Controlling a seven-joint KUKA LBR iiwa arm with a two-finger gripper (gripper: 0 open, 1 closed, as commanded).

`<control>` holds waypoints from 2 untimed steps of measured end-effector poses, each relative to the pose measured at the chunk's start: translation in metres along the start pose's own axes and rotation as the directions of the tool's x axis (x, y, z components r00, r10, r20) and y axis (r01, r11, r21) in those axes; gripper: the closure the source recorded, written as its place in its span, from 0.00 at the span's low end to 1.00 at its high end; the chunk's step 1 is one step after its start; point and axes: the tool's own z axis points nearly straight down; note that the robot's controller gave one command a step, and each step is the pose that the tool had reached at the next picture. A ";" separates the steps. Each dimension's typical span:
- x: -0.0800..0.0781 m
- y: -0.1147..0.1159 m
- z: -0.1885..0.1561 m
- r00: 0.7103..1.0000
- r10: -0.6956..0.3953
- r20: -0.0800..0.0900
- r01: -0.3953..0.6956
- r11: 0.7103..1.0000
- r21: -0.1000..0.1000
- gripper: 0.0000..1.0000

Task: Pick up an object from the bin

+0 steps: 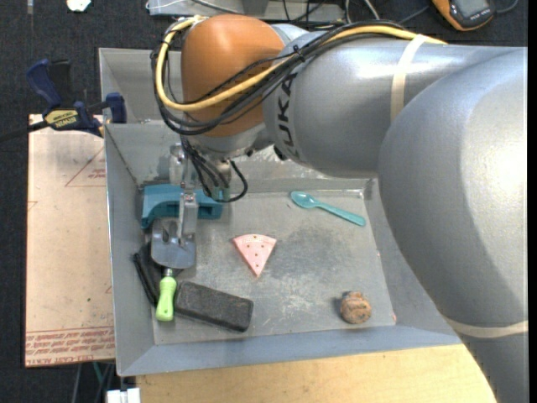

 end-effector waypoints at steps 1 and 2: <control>-0.002 -0.001 -0.006 1.000 0.003 0.008 -0.003 1.000 -0.002 0.00; 0.005 0.004 0.023 0.978 -0.209 0.013 0.209 0.978 0.000 0.00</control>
Offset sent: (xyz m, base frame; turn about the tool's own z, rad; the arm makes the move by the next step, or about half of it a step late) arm -0.0136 0.0073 -0.0541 -0.3940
